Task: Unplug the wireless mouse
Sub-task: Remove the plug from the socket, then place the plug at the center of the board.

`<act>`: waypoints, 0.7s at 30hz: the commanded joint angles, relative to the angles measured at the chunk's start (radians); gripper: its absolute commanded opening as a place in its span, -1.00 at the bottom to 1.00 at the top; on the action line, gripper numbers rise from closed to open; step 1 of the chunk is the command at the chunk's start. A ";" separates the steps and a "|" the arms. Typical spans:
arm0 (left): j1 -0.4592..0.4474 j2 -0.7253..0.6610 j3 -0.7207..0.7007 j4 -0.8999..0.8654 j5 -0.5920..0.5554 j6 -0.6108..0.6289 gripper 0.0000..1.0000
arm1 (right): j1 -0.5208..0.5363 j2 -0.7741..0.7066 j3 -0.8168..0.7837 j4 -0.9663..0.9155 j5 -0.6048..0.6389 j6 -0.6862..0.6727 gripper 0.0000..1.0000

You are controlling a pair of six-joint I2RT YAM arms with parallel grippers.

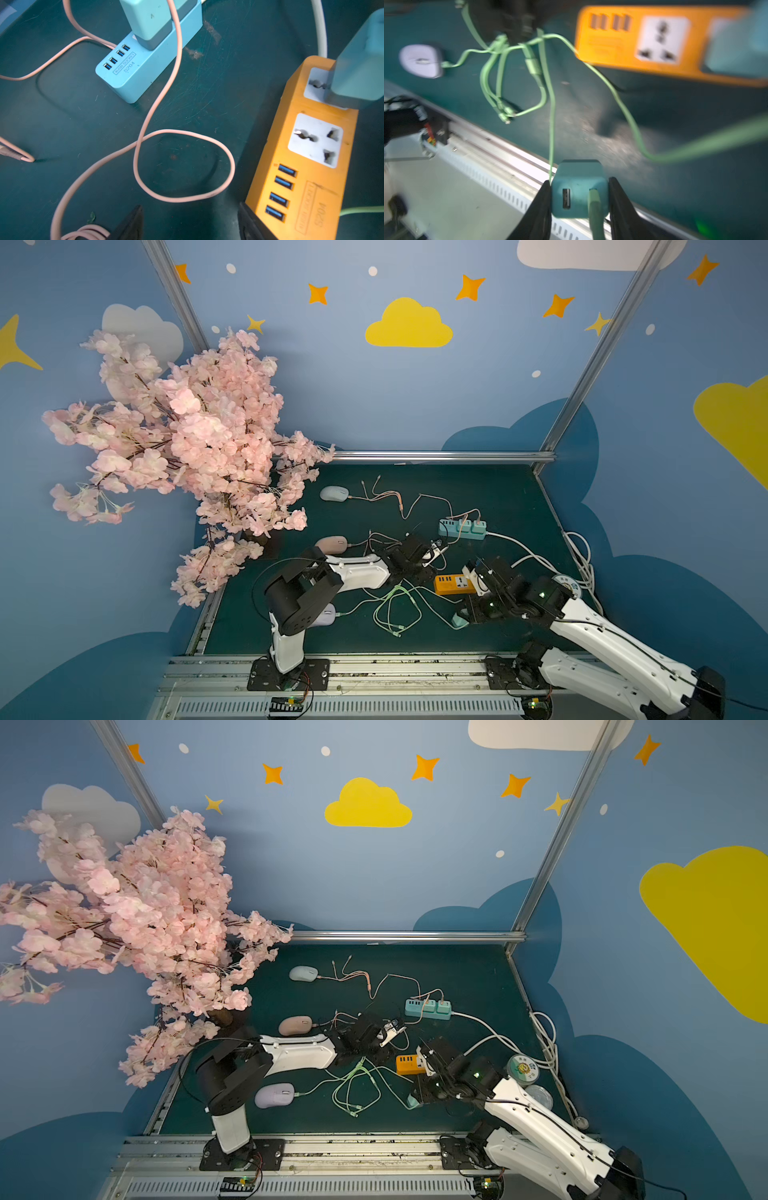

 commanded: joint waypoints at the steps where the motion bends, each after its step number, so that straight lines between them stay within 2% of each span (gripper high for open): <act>1: -0.005 -0.046 -0.024 0.040 0.075 0.016 0.44 | 0.006 -0.088 -0.007 -0.108 0.165 0.172 -0.63; 5: -0.024 -0.072 -0.049 0.075 0.247 0.057 0.48 | 0.007 -0.131 -0.071 -0.124 0.223 0.270 -0.66; 7: -0.038 -0.074 -0.047 0.074 0.338 0.077 0.48 | 0.007 -0.123 -0.078 -0.148 0.262 0.312 -0.77; 9: -0.052 -0.068 -0.033 0.042 0.378 0.105 0.46 | 0.008 -0.117 -0.076 -0.177 0.305 0.345 -0.80; 17: -0.083 0.050 0.107 -0.183 0.319 0.181 0.40 | 0.005 -0.138 -0.092 -0.162 0.358 0.373 -0.62; 21: -0.090 0.087 0.143 -0.223 0.223 0.188 0.43 | 0.004 -0.144 -0.092 -0.145 0.358 0.354 -0.45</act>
